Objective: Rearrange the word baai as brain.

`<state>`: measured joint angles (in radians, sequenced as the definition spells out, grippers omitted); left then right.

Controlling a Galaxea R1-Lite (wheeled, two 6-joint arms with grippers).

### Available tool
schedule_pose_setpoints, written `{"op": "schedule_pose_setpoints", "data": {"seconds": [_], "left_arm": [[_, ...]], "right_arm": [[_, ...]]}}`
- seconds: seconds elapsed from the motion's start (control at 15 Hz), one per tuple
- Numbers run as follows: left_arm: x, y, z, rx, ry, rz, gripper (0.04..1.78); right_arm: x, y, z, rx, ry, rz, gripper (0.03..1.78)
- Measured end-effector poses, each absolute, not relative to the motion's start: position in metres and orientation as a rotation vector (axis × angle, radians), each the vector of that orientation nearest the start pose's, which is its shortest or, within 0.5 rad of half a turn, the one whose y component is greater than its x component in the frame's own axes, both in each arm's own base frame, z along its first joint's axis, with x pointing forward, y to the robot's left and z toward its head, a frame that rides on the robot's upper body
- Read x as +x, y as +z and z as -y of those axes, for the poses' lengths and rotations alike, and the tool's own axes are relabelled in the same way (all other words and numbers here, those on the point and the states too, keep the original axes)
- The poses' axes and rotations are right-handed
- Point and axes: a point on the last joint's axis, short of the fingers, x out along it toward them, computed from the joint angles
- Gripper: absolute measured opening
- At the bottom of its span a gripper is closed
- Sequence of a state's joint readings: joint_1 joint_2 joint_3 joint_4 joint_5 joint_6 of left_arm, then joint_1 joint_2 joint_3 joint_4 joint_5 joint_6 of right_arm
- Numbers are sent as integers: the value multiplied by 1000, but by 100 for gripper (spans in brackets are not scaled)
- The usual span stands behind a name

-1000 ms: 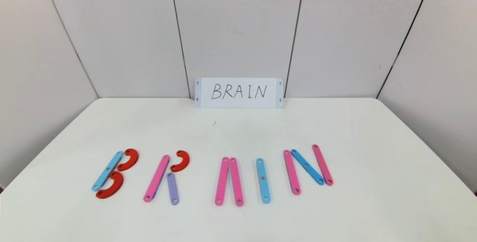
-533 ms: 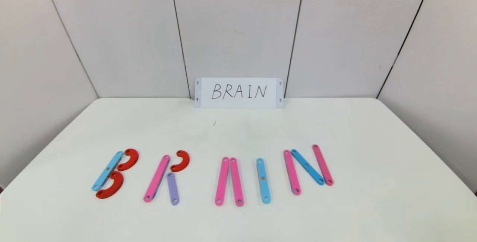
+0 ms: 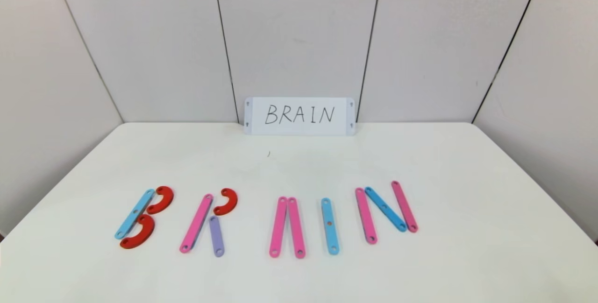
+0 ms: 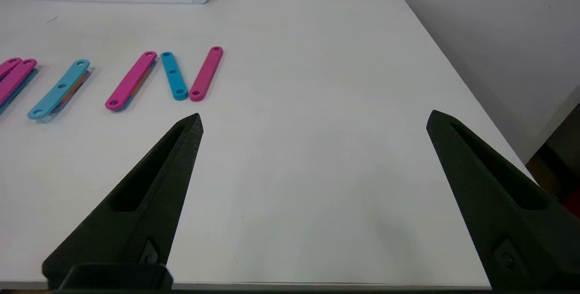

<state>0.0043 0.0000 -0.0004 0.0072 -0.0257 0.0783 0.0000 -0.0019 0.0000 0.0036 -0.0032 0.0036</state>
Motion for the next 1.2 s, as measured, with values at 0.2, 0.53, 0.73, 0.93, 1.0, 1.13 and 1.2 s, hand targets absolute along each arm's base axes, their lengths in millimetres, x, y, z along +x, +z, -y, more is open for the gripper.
{"op": "schedule_pose_setpoints", "data": {"seconds": [0.2,0.53,0.73,0.93,1.0,1.13,1.2], "left_arm": [[-23,75,0,44,-11,-7,174],[-23,75,0,41,-6,-8,174],[-23,75,0,41,-7,-8,174],[-23,75,0,41,-6,-7,174],[-23,75,0,41,-6,-8,174],[-23,75,0,41,-7,-8,174],[-23,75,0,41,-6,-8,174]], "right_arm": [[-23,75,0,0,-19,-2,173],[-23,75,0,-24,-18,-1,173],[-23,75,0,-28,-18,-2,173],[-23,75,0,-39,-8,-2,173],[-23,75,0,-38,-10,-2,173],[-23,75,0,-29,-14,-2,173],[-23,75,0,-25,-18,-2,173]]}}
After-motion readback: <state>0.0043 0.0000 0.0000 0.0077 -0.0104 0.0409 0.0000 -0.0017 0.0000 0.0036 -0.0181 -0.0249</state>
